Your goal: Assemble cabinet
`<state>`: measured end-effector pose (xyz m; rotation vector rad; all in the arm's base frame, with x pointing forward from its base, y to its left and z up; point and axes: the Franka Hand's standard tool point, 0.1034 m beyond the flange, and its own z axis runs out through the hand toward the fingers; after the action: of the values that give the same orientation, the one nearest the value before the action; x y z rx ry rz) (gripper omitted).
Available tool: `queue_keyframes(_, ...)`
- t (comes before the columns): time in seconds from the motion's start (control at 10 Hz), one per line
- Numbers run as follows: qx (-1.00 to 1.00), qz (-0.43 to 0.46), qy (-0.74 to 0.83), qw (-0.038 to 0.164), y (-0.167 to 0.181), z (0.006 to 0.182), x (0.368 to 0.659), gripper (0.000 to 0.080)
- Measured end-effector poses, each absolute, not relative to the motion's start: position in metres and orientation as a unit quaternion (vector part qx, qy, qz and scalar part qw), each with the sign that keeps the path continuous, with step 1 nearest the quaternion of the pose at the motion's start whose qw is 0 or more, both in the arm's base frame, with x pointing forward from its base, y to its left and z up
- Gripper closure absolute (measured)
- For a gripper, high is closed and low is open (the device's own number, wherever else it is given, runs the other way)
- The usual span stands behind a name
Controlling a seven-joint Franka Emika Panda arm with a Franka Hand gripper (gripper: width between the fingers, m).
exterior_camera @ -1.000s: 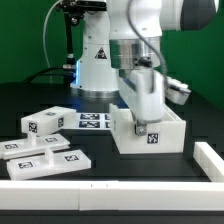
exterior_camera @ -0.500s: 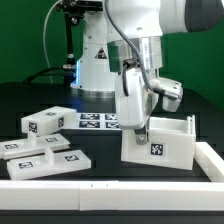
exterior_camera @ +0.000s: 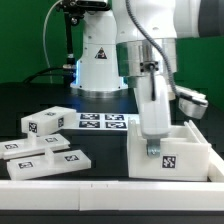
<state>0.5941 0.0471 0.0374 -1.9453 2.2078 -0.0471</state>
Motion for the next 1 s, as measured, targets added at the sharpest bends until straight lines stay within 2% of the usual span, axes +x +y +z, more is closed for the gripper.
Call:
queue_keyframes(0.5, -0.663, -0.015, 0.743, 0.097, 0.047, 0.037, 0.594, 0.0701)
queue_keyframes(1.0, -0.685, -0.052, 0.722, 0.080, 0.053, 0.039, 0.654, 0.0696)
